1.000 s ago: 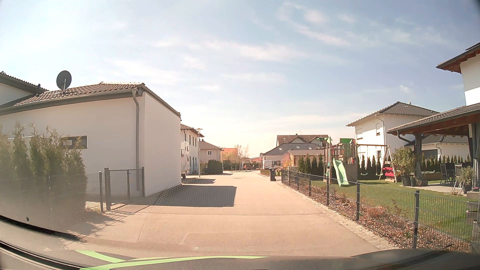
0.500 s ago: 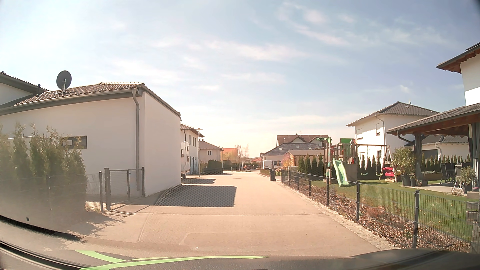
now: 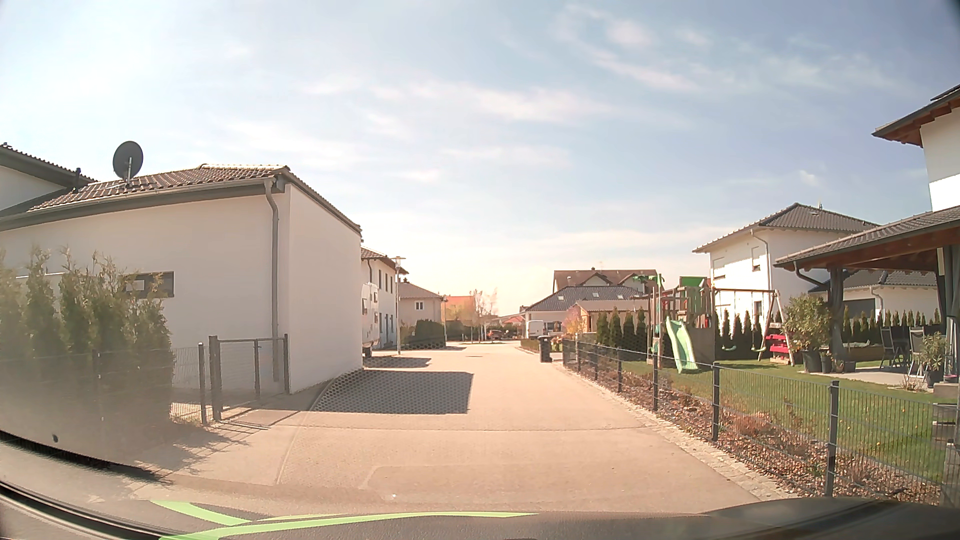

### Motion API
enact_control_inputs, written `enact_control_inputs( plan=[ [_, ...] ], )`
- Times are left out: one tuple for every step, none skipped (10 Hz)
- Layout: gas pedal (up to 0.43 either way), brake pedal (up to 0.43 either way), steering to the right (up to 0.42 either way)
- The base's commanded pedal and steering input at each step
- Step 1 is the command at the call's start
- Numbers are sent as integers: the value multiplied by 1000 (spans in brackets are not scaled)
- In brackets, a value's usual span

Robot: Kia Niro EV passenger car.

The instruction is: Follow the waypoints while adhering to traffic rules and regulations

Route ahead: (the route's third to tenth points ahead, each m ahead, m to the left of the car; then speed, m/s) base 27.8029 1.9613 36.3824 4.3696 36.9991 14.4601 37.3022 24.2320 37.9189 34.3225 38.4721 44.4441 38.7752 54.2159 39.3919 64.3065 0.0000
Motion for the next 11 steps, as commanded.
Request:
enact_control_inputs(
  plan=[
    [0,439,0],
    [0,409,0],
    [0,439,0],
    [0,433,0],
    [0,433,0],
    [0,421,0],
    [0,415,0],
    [0,427,0],
    [0,457,0],
    [0,451,0],
    [0,470,0]
  ],
)
